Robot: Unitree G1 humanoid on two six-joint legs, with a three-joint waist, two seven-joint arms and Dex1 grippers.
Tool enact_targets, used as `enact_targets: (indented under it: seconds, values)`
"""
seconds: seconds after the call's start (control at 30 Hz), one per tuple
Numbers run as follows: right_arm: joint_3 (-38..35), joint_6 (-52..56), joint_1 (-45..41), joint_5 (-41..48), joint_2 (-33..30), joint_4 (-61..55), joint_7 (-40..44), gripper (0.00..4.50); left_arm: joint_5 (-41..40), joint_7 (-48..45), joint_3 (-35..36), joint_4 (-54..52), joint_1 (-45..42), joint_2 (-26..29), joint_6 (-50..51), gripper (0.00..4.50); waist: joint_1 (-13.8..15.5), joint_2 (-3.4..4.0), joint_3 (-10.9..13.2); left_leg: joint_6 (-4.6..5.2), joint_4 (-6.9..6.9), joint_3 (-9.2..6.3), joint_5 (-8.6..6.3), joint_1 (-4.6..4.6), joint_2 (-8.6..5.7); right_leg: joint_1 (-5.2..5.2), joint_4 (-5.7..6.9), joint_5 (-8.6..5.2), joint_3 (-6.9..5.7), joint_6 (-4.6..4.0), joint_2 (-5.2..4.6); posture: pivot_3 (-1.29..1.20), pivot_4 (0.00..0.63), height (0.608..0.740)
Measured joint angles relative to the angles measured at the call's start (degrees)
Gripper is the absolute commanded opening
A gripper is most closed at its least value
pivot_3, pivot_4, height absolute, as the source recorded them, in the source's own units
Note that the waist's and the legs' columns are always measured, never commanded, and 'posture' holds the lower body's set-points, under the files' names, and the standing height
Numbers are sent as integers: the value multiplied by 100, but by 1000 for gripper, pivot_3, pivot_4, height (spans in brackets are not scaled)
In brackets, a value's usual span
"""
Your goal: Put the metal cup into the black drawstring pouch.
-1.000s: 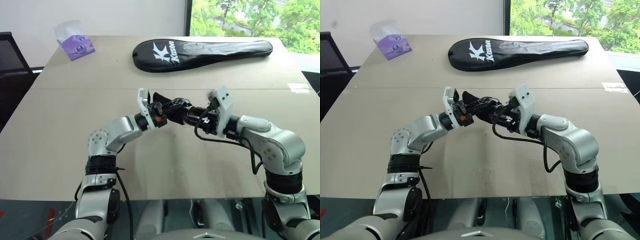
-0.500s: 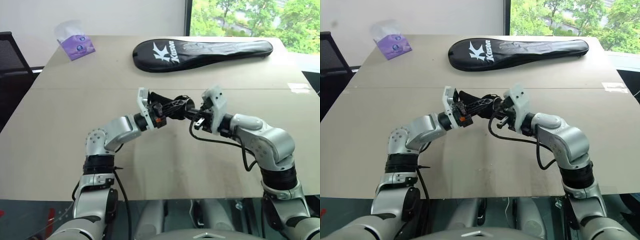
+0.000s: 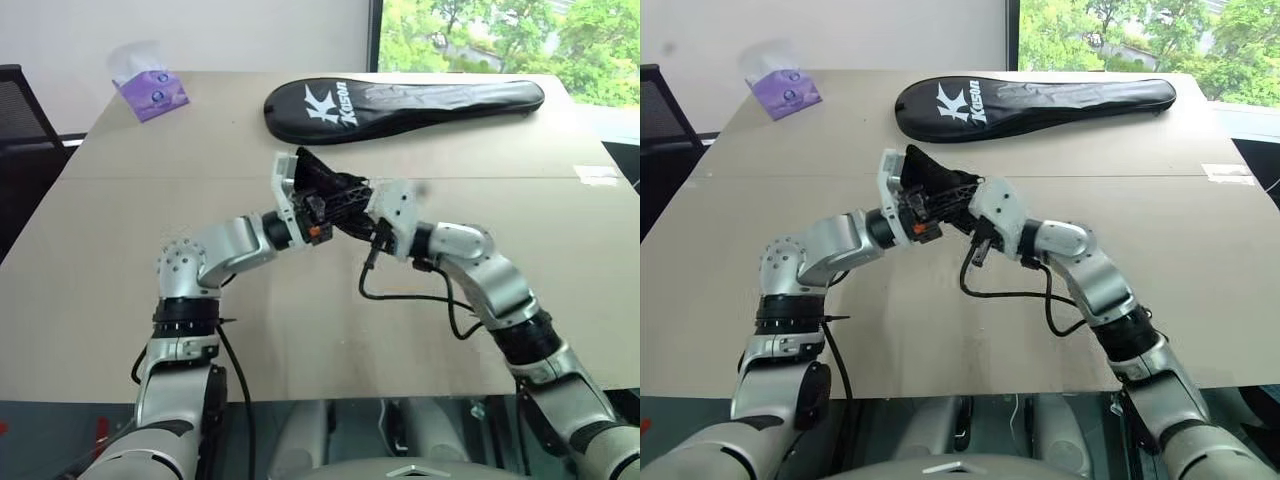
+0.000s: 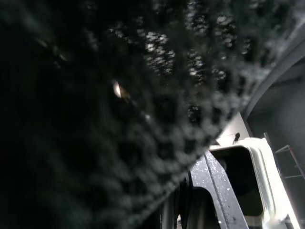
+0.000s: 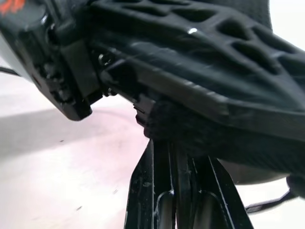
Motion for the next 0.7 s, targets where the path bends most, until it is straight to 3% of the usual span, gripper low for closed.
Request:
enact_targets:
  seconds: [0.27, 0.47, 0.6, 0.7]
  values:
    - [46, -1586, -31, -687, 352, 786, -140, 62, 333, 43, -29, -537, 134, 377, -108, 0, 7, 0, 0, -2, -1, -4, 1, -1, 2, 1, -4, 0, 5, 0, -10, 0, 150, 740]
    - [20, -1647, 220, -823, 50, 723, -31, 62, 2594, -812, -634, -1427, 87, 678, -470, 0, 22, 1, 1, -2, -2, 1, 1, -1, -3, 2, -7, 0, 2, 0, -2, 0, 150, 740]
    - [29, -1759, 127, -1042, 28, 837, 1, 62, 4318, -1335, -1297, -2095, -197, 1185, -819, 0, -35, 2, 2, -11, -25, 9, 6, 12, 3, -1, -7, 0, 11, -1, 0, 0, 150, 740]
    - [30, -1869, -64, -1146, 164, 1100, -58, 62, 5055, -1541, -1542, -2404, -246, 1324, -1012, 0, -37, 3, 2, -13, -33, 8, 7, 12, 7, -2, -13, 0, 15, -2, 0, 0, 150, 740]
